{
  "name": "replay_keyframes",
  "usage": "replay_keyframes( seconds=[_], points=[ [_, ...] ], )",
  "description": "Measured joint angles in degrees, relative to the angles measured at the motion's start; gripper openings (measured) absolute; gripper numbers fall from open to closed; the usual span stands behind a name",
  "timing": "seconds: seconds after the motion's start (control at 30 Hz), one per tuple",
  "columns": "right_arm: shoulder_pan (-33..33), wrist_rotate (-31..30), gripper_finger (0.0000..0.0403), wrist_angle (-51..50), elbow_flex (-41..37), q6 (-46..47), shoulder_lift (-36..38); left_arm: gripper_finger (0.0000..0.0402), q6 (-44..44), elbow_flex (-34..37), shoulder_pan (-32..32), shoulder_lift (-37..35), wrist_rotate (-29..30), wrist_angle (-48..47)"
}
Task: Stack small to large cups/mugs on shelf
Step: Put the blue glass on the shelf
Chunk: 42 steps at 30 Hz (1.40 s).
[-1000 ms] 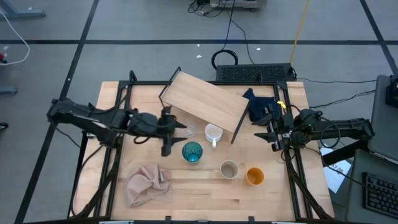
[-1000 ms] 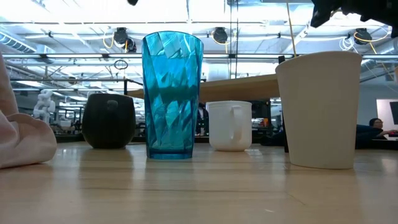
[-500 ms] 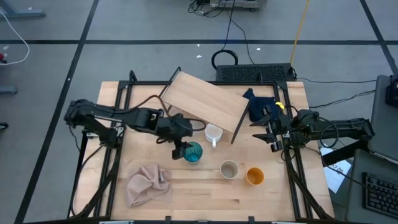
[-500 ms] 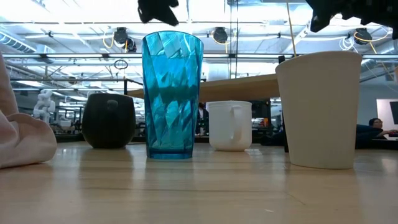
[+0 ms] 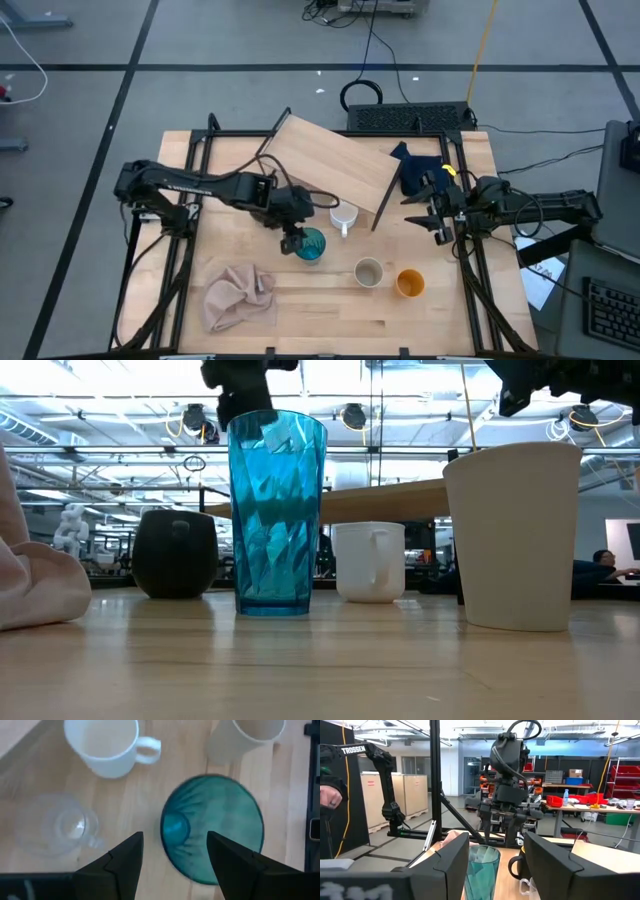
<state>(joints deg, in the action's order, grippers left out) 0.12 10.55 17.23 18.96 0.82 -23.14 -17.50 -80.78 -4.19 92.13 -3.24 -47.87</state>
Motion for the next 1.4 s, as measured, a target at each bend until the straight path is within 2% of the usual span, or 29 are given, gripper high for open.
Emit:
replay_keyframes(
  seconds=[0.5, 1.4],
  points=[
    [0.0, 0.0, 0.0183, -1.3, 0.0, 0.0, 0.2, 0.0218, -0.2, 0.0, 0.1, 5.2, -1.5, 0.0],
    [0.0, 0.1, 0.0183, -1.7, 0.0, 0.0, 0.3, 0.0218, 1.6, 0.0, 2.0, 5.0, -1.2, 0.1]
  ],
)
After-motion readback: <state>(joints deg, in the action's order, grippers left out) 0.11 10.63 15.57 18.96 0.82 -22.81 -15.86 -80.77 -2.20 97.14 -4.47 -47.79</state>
